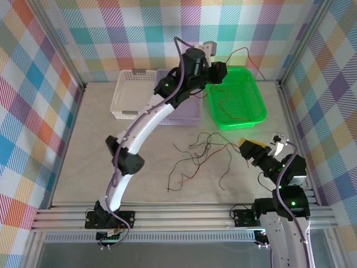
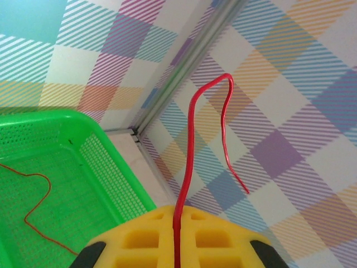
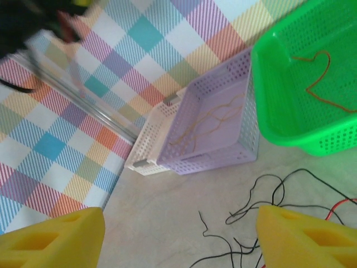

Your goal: Untangle the cables

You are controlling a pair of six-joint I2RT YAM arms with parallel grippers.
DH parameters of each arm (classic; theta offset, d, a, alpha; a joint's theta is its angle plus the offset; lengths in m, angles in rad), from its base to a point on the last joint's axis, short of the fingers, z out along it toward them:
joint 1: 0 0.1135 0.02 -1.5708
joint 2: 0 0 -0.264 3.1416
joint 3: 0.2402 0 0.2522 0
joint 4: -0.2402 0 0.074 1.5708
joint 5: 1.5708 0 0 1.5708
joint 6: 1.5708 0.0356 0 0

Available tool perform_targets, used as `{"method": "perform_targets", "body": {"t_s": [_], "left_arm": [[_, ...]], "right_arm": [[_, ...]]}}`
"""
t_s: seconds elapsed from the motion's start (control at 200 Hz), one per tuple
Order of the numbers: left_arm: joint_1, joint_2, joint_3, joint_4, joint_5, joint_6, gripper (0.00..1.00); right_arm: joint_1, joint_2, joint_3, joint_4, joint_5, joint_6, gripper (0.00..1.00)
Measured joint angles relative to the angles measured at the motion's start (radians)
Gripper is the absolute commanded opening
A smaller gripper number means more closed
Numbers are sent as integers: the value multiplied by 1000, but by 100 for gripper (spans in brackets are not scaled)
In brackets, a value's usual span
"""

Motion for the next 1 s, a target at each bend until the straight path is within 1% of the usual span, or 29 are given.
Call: {"method": "perform_targets", "body": {"t_s": [0.07,0.19,0.315,0.465,0.65,0.785,1.005], "left_arm": [[11,80,51,6,6,-37,0],[28,179,61,57,11,-114,0],[35,285,61,184,27,-221,0],[35,385,61,342,17,-345,0],[25,454,61,451,-66,-440,0],[13,478,63,506,-156,-490,0],[-9,523,77,537,-275,-529,0]], "right_arm": [[0,-20,40,-33,9,-7,72],[0,-47,87,-89,18,-15,72],[0,-68,114,-139,18,-26,72],[0,-84,114,-181,7,-26,72],[0,-116,94,-197,-19,-12,72],[0,-124,68,-213,-38,-5,72],[0,-150,48,-236,-56,-2,72]]}}
